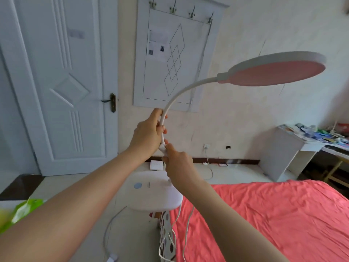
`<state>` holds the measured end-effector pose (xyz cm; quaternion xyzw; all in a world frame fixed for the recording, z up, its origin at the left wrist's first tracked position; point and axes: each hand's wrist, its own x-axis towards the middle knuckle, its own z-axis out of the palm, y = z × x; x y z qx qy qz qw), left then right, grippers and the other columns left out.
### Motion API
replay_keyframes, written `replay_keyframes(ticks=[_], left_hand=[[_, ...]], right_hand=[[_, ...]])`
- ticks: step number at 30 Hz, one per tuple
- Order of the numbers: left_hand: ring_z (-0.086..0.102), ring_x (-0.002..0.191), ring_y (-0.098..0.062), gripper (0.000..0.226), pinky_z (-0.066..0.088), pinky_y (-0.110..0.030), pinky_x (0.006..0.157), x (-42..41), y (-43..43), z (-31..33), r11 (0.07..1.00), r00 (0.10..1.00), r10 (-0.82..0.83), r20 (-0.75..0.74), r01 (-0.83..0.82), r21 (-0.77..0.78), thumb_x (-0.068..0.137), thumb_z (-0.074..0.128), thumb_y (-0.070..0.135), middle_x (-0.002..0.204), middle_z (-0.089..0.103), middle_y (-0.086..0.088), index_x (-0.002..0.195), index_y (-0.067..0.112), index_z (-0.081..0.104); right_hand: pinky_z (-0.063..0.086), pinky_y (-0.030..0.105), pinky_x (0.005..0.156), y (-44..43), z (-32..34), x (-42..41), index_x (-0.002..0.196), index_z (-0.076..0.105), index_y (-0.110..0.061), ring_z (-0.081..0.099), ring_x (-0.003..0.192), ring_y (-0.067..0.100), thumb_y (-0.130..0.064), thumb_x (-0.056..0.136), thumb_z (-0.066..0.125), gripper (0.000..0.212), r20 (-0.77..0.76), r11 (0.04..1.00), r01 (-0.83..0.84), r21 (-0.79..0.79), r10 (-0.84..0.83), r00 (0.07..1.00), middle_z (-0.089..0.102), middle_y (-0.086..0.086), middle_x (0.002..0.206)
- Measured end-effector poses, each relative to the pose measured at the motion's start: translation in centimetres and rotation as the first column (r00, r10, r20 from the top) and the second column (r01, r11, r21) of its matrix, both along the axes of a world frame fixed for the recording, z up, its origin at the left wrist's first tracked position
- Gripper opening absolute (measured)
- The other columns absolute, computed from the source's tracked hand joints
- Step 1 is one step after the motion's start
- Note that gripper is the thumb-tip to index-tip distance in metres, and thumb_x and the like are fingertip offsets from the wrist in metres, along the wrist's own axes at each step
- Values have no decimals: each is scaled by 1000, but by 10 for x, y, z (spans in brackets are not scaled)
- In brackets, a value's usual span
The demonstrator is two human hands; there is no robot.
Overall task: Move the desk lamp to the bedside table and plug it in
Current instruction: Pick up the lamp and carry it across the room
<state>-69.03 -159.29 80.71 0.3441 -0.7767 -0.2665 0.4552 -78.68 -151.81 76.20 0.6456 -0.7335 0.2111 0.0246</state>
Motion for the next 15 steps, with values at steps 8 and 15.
replay_keyframes(ticks=[8, 15], left_hand=[[68, 60, -12, 20, 48, -12, 46, -35, -89, -10, 998, 999, 48, 9, -48, 26, 99, 47, 11, 82, 62, 4, 113, 25, 47], [66, 72, -14, 20, 53, -22, 62, -79, -172, 0, 994, 994, 110, 18, -110, -13, 98, 48, 13, 83, 62, 3, 116, 21, 48]], right_hand=[[40, 34, 55, -92, -9, -37, 137, 34, -17, 52, 62, 26, -15, 99, 43, 39, 94, 999, -37, 17, 35, 995, 41, -2, 61], [37, 31, 51, -179, 0, -87, 133, 37, -16, 44, 54, 17, -16, 99, 43, 34, 34, 996, -86, 2, 85, 996, 41, -3, 61]])
